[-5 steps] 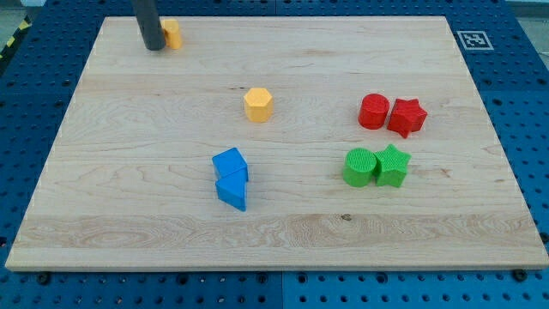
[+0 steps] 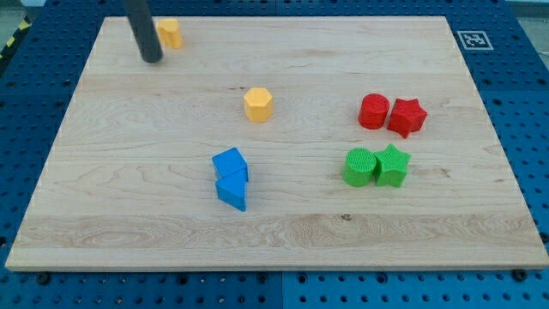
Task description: Push the yellow hexagon closer to the yellow heart
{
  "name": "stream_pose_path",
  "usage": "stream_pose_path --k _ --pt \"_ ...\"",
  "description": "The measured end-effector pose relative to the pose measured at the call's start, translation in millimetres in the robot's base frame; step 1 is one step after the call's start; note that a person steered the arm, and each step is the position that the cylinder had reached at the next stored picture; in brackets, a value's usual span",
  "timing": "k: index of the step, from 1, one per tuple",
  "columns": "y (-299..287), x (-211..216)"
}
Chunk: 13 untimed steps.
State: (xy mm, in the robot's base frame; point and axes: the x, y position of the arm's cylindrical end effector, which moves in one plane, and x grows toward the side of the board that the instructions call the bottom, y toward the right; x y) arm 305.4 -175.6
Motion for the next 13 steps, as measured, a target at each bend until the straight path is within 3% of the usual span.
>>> stream_pose_path --k 2,3,4,5,7,8,13 --pt "191 29" --pt "244 85" --pt "255 110" --pt "249 119" --pt "182 120" --pt "182 118" --pt "100 87"
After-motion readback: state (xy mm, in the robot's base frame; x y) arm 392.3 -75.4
